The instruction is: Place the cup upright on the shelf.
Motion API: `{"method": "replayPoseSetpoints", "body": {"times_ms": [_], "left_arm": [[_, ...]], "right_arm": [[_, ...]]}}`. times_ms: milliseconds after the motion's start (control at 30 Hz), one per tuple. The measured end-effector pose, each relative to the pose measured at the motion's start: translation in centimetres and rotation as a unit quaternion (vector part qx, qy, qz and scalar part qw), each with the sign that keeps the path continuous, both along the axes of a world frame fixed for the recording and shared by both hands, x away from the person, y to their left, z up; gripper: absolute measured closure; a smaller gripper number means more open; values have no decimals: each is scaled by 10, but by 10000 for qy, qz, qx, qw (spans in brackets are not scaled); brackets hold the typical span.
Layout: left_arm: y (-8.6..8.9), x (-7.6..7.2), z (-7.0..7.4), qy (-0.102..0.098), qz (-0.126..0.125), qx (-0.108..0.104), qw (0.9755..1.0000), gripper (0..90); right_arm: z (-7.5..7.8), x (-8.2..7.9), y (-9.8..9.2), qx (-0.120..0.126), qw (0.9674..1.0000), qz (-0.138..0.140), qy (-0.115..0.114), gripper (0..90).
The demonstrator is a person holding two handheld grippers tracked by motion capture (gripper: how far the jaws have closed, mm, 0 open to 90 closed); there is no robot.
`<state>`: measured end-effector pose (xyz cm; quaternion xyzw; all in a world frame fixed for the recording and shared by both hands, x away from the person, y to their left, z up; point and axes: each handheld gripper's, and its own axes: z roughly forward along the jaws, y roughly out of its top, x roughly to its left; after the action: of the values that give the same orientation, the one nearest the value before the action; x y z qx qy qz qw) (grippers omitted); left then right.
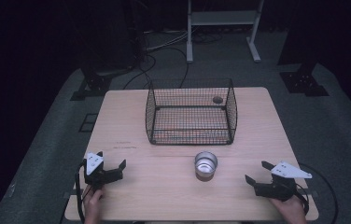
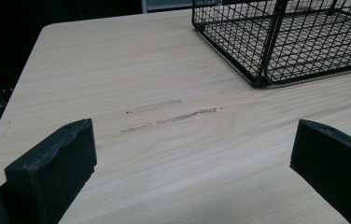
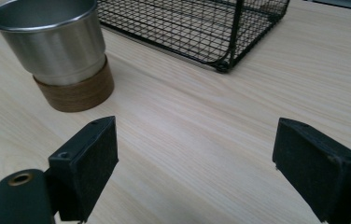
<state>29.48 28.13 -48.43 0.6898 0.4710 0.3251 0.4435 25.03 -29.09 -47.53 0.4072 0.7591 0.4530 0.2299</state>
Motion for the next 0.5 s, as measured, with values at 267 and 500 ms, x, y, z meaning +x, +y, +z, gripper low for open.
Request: {"method": "replayPoseSetpoints", "body": {"times_ms": [267, 500], "left_arm": [[0, 0, 0, -2, 0, 0, 10000, 0], [0, 0, 0, -2, -2, 8, 10000, 0]], "right_arm": [[2, -1, 14, 33, 9998, 210, 44, 133], [3, -3, 24, -50, 9992, 406, 12, 133]]}}
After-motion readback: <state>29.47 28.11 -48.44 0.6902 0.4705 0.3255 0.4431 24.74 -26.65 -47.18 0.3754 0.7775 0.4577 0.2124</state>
